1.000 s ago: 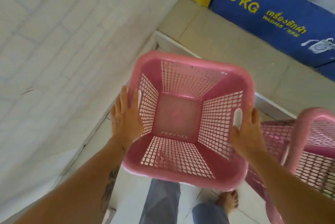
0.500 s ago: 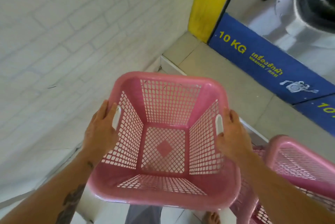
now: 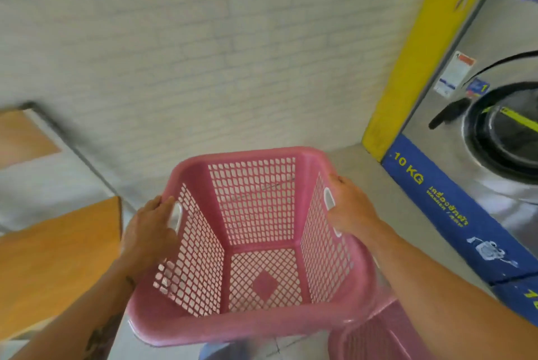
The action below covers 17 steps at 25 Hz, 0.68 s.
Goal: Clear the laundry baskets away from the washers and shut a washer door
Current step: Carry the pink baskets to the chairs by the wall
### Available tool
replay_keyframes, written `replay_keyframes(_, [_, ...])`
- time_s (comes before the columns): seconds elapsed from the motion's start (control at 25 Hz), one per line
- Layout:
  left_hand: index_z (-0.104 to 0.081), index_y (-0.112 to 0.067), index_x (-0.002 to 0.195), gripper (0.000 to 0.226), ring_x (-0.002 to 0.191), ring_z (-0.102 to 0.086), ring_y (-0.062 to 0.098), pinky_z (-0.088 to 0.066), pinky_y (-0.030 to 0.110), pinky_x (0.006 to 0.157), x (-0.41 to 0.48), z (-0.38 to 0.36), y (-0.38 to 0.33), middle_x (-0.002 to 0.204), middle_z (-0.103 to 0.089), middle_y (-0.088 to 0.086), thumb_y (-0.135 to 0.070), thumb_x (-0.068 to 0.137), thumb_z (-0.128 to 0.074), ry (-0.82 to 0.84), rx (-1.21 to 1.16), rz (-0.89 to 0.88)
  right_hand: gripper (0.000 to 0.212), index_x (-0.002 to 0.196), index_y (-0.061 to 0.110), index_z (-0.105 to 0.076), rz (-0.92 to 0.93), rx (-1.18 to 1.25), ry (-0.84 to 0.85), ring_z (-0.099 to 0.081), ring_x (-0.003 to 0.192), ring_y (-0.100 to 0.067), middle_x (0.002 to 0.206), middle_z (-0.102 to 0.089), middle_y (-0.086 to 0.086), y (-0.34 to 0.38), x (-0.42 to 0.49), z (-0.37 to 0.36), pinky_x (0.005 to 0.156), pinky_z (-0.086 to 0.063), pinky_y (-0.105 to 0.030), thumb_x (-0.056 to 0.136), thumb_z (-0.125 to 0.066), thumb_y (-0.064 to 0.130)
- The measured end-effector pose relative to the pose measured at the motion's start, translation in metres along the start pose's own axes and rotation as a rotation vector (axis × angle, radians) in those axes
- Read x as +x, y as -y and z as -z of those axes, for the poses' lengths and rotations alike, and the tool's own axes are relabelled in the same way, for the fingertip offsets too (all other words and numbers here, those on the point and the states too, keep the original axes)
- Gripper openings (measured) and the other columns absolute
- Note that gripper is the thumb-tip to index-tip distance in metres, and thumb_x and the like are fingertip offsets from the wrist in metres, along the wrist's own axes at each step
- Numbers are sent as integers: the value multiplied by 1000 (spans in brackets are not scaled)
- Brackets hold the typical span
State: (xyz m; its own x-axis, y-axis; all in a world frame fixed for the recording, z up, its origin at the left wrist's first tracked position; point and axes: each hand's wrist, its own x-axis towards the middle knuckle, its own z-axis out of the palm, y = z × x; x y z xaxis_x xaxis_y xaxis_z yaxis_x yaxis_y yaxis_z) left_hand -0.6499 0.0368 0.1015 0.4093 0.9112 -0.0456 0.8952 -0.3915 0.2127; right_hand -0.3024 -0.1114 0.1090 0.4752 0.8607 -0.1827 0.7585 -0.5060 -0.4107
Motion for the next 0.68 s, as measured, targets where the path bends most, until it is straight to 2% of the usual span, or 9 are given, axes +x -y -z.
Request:
replay_keyframes(0.08, [-56,-20,110,47,94,-63,33,-53,38,67,-49,22,24,117,-59,5,-12,63,-55,-13,-18,98,87,147,21,-27,93,-44,66,-59,100,-35,116,-53,-15,31,-18,6,70,-43,-31,68,-59,3])
replay_keyframes(0.2, [-61,-19,112,52,99,-64,32,-56,40,71,-123,52,66,118,-62,6,-12,61,-59,-28,3,241,98,150,30,-21,251,-101,172,-57,77,-25,94,-54,-7,89,-47,3,56,-42,-25,65,-59,0])
replay_keyframes(0.32, [-59,-23,115,53,101,-63,31,-51,36,69,-193,77,112,118,-62,4,-17,63,-58,-48,46,353,86,144,28,-33,362,-120,226,-56,65,-16,85,-56,-3,147,-78,-16,46,-39,-21,67,-58,-1])
replay_keyframes(0.4, [-60,-22,117,53,102,-62,30,-49,35,73,-245,92,145,118,-62,4,-21,64,-57,-83,37,436,74,140,23,-40,435,-164,248,-56,65,-16,87,-56,-3,191,-103,-34,49,-42,-22,71,-58,3])
replay_keyframes(0.48, [-60,-22,114,52,99,-62,29,-50,36,75,-292,102,176,113,-63,4,-21,63,-54,-124,34,494,72,140,20,-41,488,-177,273,-57,67,-18,89,-55,-4,235,-128,-50,50,-43,-23,71,-58,4])
replay_keyframes(0.64, [-59,-22,102,43,89,-63,25,-46,31,66,-425,129,264,98,-63,-1,-21,60,-52,-221,47,633,75,147,25,-26,684,-167,294,-58,76,-22,98,-54,-8,344,-219,-99,59,-47,-29,81,-57,9])
replay_keyframes(0.68, [-58,-22,100,41,87,-62,24,-44,30,63,-456,136,285,95,-62,-2,-22,60,-51,-250,48,662,73,146,26,-28,724,-157,293,-58,78,-23,101,-54,-8,369,-242,-112,62,-49,-31,81,-57,11])
